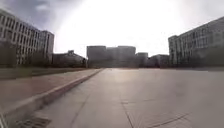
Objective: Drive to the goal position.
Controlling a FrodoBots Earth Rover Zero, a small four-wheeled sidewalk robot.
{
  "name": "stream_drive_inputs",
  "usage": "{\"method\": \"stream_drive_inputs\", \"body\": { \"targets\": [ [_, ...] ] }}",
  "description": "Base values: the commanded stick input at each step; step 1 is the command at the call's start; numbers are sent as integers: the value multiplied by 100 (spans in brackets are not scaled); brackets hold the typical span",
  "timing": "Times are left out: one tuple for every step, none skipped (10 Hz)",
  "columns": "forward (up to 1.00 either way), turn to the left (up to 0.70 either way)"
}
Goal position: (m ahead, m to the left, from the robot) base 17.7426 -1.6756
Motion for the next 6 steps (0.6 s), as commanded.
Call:
{"method": "stream_drive_inputs", "body": {
  "targets": [
    [100, 0],
    [100, 0],
    [100, 0],
    [100, 0],
    [100, 0],
    [100, 0]
  ]
}}
